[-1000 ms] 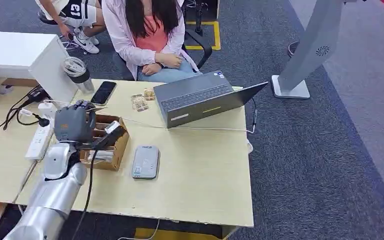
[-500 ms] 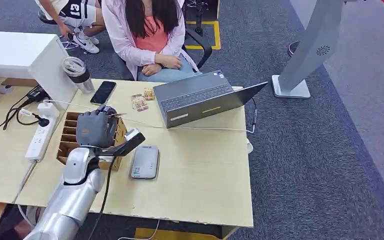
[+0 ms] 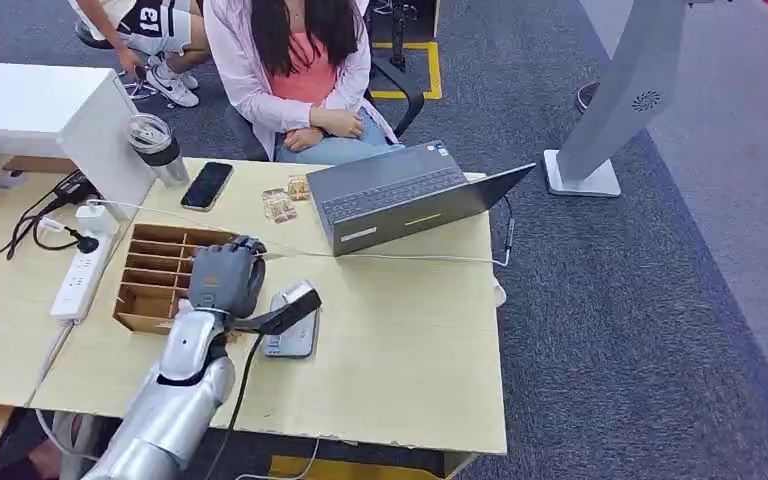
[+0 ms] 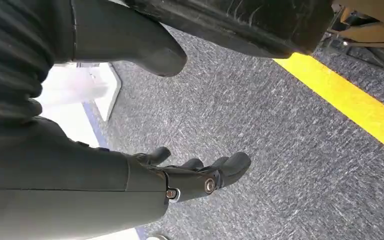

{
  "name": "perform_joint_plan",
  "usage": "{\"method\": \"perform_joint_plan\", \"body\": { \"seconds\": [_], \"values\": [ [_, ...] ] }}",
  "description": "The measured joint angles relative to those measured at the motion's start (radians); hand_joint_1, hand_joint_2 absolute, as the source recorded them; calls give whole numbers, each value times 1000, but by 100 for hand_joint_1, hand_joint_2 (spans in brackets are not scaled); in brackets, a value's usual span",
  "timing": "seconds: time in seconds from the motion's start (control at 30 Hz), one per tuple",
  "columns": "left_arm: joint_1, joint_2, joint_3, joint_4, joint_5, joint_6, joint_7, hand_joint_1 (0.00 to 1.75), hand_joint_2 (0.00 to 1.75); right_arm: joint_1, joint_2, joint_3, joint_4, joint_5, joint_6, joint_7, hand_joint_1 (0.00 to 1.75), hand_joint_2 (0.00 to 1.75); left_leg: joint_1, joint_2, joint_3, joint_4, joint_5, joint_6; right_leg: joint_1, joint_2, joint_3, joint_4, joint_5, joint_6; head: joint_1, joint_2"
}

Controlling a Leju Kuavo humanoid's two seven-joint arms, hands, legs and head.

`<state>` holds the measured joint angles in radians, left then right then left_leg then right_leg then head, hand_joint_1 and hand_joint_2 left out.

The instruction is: Pass the card to the sensor for recognition and then transmit it.

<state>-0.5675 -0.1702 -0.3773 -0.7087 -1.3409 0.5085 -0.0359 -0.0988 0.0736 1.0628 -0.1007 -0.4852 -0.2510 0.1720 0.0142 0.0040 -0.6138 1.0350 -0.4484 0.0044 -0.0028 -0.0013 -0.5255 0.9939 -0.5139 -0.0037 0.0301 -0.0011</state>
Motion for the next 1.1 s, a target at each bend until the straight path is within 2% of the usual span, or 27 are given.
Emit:
{"method": "perform_joint_plan", "body": {
  "seconds": [0.43,0.8,0.97,1.1],
  "values": [
    [31,-53,-53,106,-11,8,3,175,175,-1,0,6,0,-2,2,5,0,175,0,0,-1,0,0,0,0,0,0,0,0,0,0,0],
    [56,-59,-79,171,7,11,17,175,175,-3,0,21,0,-8,5,13,0,175,0,0,-1,0,0,0,0,0,0,0,0,0,0,0],
    [57,-64,-79,193,27,-32,24,175,175,-4,0,24,0,-17,6,14,0,175,0,0,0,0,0,0,0,0,1,0,0,0,0,0],
    [54,-66,-79,198,27,-32,44,175,175,-4,0,25,0,-19,6,14,0,175,0,0,1,0,0,0,0,0,2,0,0,0,0,0]
  ]
}}
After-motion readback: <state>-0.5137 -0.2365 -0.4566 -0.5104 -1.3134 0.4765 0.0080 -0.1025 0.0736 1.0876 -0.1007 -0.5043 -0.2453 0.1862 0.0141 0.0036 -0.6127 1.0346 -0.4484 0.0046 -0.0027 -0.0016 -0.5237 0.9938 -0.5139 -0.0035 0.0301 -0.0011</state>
